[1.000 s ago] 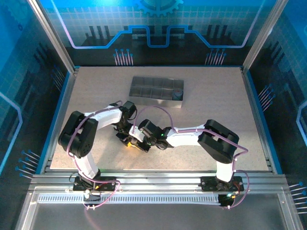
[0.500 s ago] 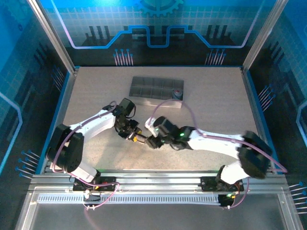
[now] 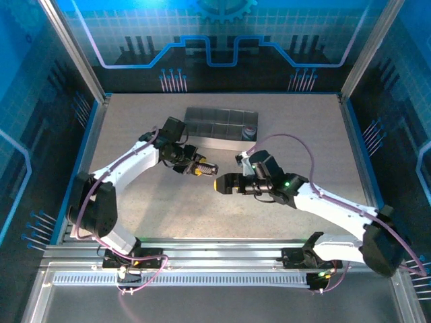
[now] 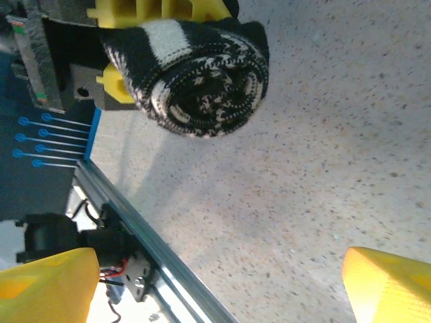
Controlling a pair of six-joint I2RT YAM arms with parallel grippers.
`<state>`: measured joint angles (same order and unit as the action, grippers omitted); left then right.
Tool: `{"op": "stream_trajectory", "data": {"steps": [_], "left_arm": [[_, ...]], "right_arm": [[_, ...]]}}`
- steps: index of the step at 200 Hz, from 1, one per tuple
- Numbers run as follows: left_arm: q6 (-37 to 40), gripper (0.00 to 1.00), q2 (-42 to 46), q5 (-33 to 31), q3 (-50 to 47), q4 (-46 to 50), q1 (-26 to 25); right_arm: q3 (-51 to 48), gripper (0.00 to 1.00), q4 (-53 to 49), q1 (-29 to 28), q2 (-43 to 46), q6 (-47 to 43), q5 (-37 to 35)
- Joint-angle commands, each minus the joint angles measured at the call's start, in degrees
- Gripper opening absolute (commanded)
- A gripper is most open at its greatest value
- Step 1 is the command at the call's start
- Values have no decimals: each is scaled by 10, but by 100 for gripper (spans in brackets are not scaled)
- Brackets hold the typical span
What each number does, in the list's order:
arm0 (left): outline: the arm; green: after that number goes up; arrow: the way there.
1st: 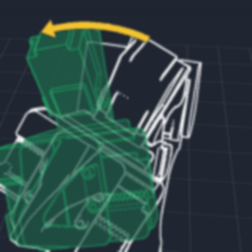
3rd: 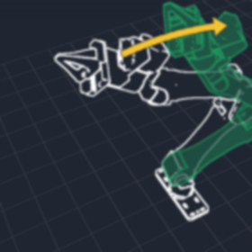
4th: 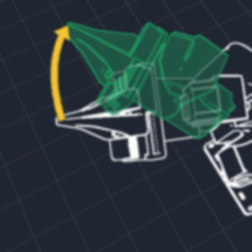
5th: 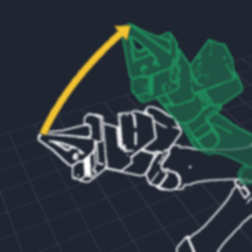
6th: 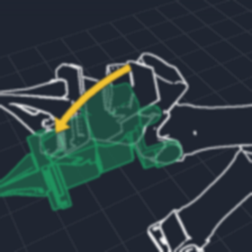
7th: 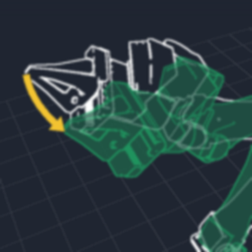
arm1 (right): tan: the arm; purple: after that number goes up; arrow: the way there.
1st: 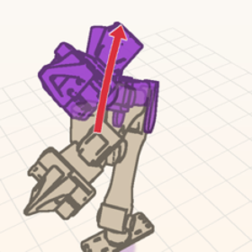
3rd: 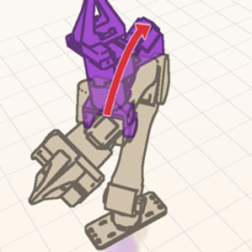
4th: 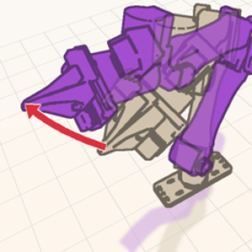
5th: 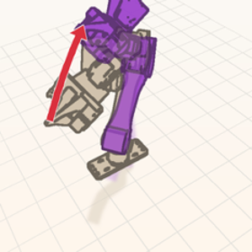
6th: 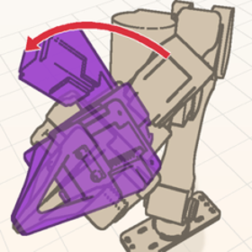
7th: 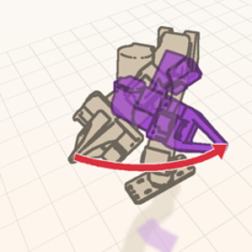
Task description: Roll the socks
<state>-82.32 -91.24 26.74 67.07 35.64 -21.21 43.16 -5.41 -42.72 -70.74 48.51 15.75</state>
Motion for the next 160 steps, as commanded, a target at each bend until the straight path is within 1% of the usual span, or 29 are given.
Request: {"op": "stream_trajectory", "data": {"steps": [1,23,50,62,71,100,124,141,160], "left_arm": [[-17,0,-9,29,17,1,0],[-20,0,-11,30,17,0,-1],[-26,0,-11,33,12,-7,-4],[-28,0,-10,36,11,-8,-4],[-27,0,-10,37,11,-7,-3],[-30,0,-10,42,5,-12,-5],[-29,0,-8,43,5,-9,-5],[-28,0,-7,43,3,-8,-5],[-28,0,-8,44,-2,-13,-5]], "right_arm": [[21,92,112,20,-44,100,59],[45,91,151,23,-95,132,77],[51,89,198,29,-138,161,80],[60,88,206,33,-155,168,85],[69,86,230,35,-167,171,92],[94,79,238,37,-196,174,104],[93,77,250,41,-207,171,106],[95,71,260,44,-215,176,111],[99,60,261,45,-221,183,116]]}}
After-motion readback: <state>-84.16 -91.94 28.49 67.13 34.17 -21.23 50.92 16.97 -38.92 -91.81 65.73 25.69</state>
